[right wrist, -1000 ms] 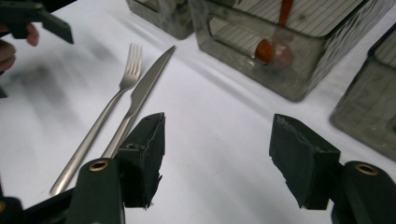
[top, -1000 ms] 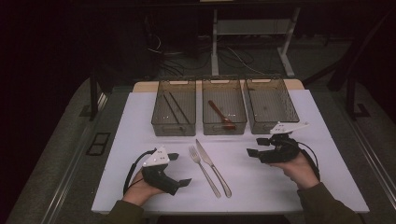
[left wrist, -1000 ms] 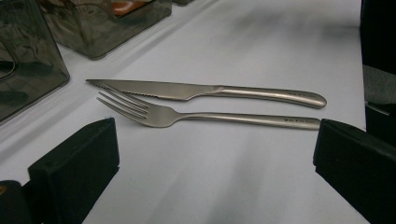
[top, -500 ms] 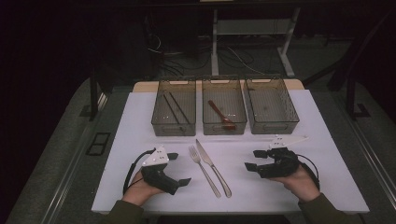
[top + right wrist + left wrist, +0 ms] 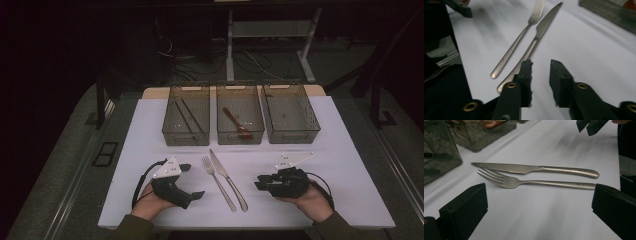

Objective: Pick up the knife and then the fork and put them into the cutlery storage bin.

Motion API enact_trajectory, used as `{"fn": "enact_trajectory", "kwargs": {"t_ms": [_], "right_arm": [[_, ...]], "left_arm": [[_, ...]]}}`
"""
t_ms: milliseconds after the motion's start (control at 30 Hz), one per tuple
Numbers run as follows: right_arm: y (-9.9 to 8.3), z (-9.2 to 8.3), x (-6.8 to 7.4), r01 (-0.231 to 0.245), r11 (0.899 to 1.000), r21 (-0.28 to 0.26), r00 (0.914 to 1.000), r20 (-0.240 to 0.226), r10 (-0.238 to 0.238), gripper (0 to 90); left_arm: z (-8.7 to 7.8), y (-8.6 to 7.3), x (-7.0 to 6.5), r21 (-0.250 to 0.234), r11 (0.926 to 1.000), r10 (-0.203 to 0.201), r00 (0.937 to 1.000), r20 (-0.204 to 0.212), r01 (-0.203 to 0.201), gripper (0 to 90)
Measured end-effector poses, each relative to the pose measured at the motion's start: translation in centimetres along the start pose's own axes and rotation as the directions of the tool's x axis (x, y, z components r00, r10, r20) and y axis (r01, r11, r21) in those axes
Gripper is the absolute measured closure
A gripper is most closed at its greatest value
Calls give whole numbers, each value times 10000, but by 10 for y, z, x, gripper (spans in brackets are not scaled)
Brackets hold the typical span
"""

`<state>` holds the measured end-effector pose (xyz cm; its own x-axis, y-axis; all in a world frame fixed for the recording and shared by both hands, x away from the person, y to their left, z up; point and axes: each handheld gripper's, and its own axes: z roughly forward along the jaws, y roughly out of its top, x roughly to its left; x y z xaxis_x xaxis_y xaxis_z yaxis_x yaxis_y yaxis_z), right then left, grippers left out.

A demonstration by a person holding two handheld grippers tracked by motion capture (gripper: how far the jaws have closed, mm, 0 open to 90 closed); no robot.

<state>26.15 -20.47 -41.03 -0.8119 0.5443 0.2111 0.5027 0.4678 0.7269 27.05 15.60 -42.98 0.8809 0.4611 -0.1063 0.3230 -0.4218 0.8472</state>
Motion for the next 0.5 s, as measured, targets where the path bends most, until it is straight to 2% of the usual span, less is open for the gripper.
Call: {"fn": "enact_trajectory", "kwargs": {"t_ms": [200, 500], "right_arm": [[2, 15, 11, 305, 9987, 402, 9980, -565, -282, 893], [5, 39, 30, 979, 9902, 995, 9921, -885, -892, 900]], "left_arm": [[0, 0, 0, 6, 10000, 13, 10000, 5, -13, 0], [1, 0, 0, 29, 10000, 22, 10000, 20, -23, 0]]}}
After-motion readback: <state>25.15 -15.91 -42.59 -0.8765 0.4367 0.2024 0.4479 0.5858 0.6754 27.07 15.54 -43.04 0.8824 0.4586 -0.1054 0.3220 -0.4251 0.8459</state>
